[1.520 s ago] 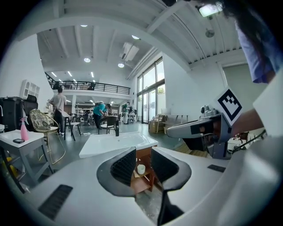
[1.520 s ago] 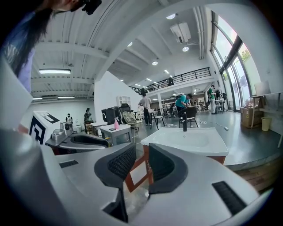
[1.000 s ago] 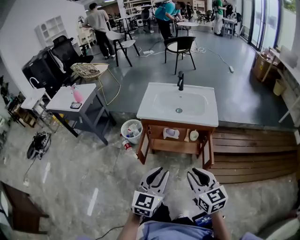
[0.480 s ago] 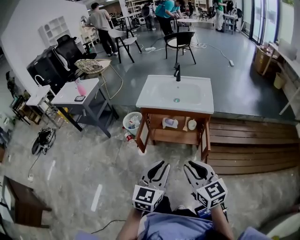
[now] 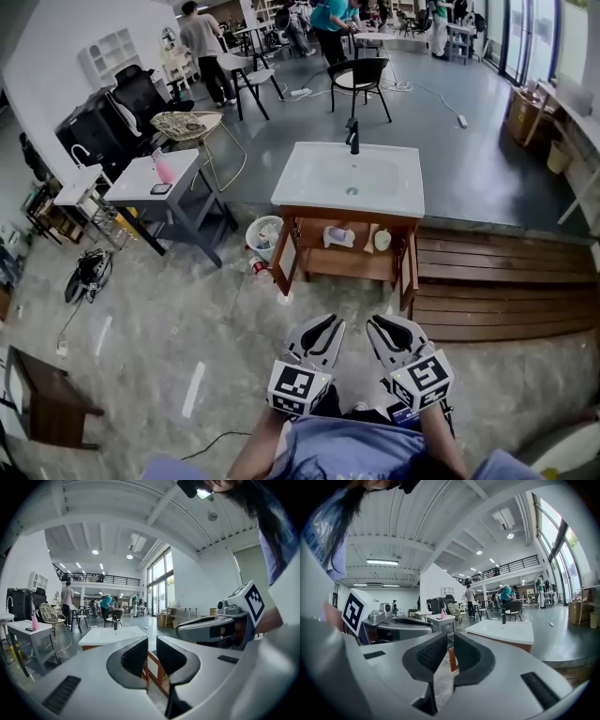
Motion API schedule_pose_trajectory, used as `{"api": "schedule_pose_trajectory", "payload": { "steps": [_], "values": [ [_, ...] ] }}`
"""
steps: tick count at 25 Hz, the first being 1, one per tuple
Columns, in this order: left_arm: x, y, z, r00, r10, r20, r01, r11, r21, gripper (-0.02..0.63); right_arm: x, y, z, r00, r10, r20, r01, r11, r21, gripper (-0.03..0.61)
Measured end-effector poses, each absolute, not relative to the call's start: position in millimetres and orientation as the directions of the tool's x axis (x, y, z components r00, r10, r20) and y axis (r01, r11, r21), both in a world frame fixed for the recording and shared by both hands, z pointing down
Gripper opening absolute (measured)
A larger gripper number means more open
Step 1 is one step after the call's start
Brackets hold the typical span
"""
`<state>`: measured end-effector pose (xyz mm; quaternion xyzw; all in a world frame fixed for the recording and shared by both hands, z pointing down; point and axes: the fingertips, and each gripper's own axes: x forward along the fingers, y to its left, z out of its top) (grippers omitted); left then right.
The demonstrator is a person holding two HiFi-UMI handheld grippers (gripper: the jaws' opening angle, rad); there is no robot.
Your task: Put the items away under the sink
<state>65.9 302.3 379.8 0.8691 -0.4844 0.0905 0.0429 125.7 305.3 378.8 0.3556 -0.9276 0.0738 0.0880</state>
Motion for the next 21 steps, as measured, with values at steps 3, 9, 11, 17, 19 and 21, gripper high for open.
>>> {"api": "schedule_pose_trajectory", "payload": {
  "steps": [3, 9, 11, 17, 19, 21],
  "values": [
    [68.8, 306.4, 380.7, 0.522, -0.830, 0.198, -0.846, -0.534, -0.009, 0.066, 124.9, 309.1, 376.1, -0.731, -0.648, 0.212, -0.673, 0.737, -0.068, 0.055],
    [73.7, 310.8, 378.1, 0.538, -0.821, 0.193, -0.834, -0.551, -0.017, 0.061, 123.2, 315.5, 374.9, -0.730, -0.648, 0.216, -0.672, 0.738, -0.061, 0.055],
    [75.6, 313.1, 378.6, 0.542, -0.817, 0.194, -0.831, -0.556, -0.021, 0.060, 124.3, 317.3, 375.8, -0.725, -0.652, 0.220, -0.677, 0.734, -0.057, 0.055],
    [69.9, 315.0, 379.5, 0.528, -0.827, 0.193, -0.839, -0.543, -0.030, 0.052, 129.3, 315.7, 376.2, -0.712, -0.668, 0.214, -0.691, 0.721, -0.049, 0.055],
    [67.3, 314.2, 379.7, 0.520, -0.833, 0.188, -0.845, -0.534, -0.029, 0.051, 132.1, 314.1, 375.8, -0.709, -0.672, 0.213, -0.694, 0.719, -0.043, 0.055],
    [64.9, 312.9, 380.0, 0.511, -0.840, 0.183, -0.851, -0.525, -0.030, 0.048, 135.0, 311.9, 376.0, -0.707, -0.674, 0.212, -0.695, 0.718, -0.034, 0.055]
  ]
}}
